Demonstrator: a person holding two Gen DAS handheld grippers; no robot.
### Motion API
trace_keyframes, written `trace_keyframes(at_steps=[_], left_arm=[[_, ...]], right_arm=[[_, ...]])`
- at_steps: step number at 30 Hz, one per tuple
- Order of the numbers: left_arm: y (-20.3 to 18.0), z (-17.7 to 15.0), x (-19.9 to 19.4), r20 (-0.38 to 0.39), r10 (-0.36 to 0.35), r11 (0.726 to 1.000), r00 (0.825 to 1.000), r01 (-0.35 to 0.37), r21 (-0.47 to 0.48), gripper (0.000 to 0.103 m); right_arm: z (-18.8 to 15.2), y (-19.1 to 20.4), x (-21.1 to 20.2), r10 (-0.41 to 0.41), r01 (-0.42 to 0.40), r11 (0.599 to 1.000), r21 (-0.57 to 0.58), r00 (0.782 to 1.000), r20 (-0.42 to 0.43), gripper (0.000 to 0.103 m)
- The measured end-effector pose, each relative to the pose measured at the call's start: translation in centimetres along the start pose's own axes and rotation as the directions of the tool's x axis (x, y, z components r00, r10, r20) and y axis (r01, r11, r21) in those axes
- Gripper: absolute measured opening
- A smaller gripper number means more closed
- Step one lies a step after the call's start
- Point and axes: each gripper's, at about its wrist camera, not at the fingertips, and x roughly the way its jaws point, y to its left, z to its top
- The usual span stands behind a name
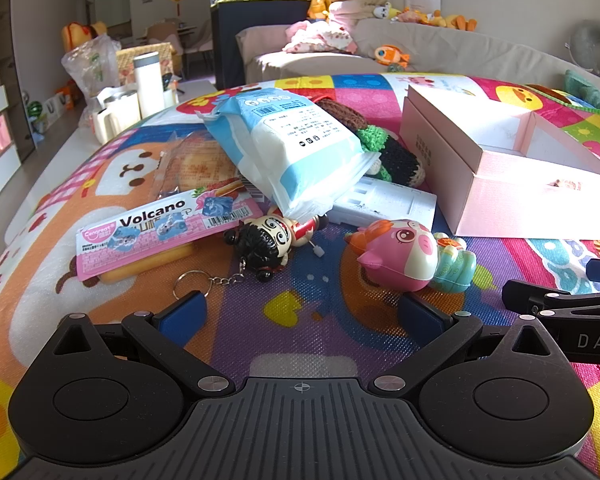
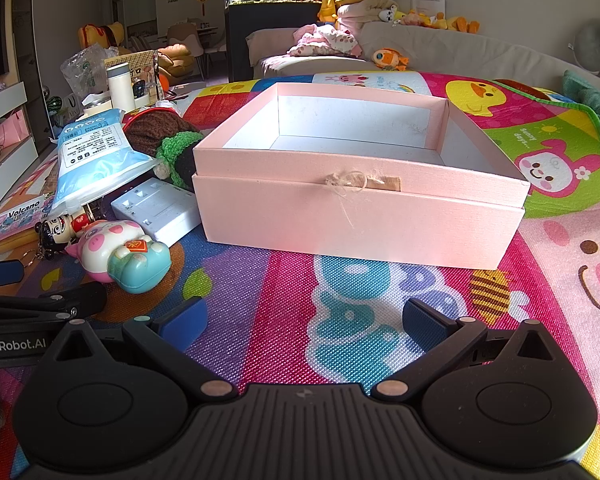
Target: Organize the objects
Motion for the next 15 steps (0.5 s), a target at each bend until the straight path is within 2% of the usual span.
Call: trace_keyframes(at_steps=[15], left_arm=[[-0.11,0.03,0.14,-0.001,0.003,1.0,1.0,-0.003,0.004,0.103]], right_arm=[[0.0,-0.02,-0.01,0.0,0.0,1.0,0.0,1.0,0.0,0.103]])
